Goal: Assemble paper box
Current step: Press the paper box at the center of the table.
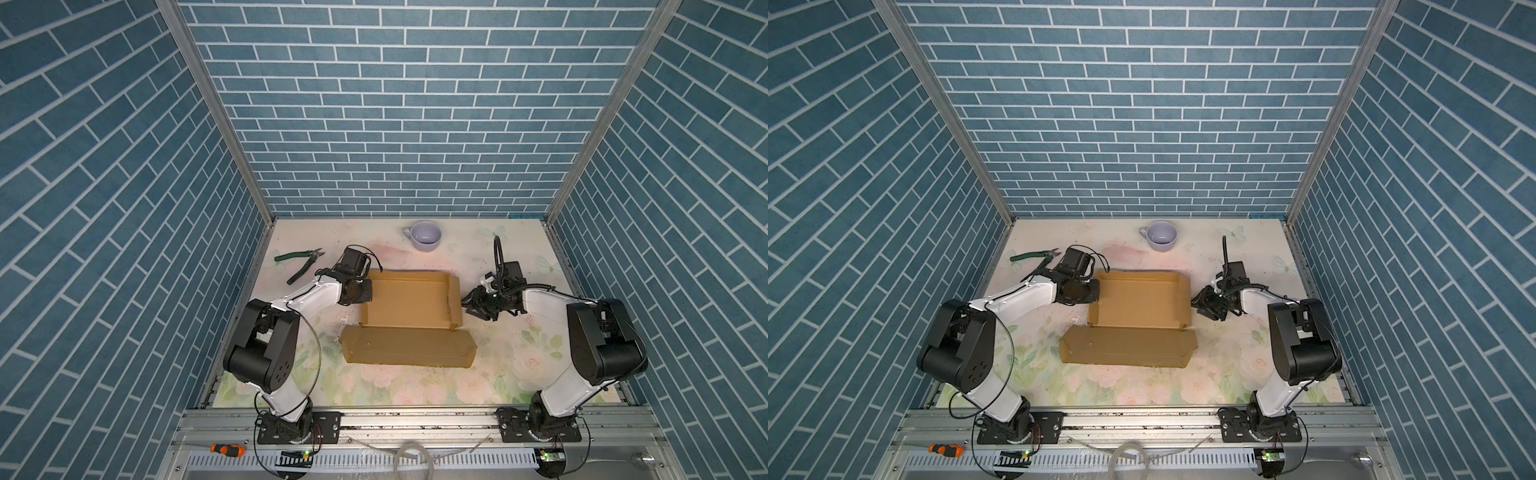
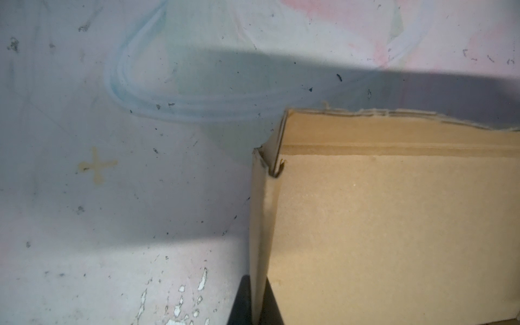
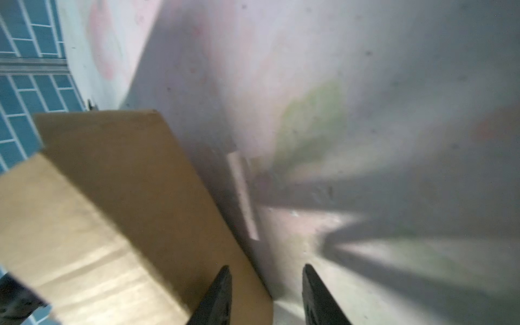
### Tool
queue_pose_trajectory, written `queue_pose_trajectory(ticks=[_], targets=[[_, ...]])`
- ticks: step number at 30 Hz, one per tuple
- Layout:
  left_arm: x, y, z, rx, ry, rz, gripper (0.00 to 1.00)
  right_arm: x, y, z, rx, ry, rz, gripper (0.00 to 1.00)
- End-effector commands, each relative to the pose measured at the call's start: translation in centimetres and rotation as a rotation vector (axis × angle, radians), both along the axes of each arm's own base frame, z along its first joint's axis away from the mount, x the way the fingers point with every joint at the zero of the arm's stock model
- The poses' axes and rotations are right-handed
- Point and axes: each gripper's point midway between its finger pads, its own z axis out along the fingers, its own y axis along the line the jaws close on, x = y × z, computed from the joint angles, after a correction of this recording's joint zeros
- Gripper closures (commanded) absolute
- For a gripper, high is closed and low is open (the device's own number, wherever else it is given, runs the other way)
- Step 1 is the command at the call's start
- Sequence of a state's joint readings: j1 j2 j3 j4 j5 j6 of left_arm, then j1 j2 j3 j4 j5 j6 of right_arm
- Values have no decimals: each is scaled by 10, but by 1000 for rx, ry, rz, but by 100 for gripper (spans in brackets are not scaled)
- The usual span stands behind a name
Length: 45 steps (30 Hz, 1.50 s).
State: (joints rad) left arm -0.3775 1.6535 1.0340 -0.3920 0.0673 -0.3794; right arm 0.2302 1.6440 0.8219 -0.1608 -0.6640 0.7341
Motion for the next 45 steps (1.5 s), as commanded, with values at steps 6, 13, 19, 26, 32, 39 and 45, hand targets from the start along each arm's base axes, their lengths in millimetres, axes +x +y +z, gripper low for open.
queue_pose_trajectory(ticks=[6,13,19,26,32,39,45], targets=[[-3,-2,5,-10,3,-4,100,7,28,26,-28,-45,42,56],[-8,3,6,7,6,1,100,11,37,31,58,-120,-16,48],[-8,3,-1,9,22,0,100,10,54,49,250,-173,46,40],[-8,4,-2,12,24,2,100,11,50,50,290,-194,54,33],[-8,3,-1,10,21,1,100,6,41,24,185,-154,54,39],[-6,1,5,-4,13,1,100,0,24,2,-103,-124,98,41],[-5,-1,13,-24,-2,8,100,-7,7,-11,-335,-120,133,47]])
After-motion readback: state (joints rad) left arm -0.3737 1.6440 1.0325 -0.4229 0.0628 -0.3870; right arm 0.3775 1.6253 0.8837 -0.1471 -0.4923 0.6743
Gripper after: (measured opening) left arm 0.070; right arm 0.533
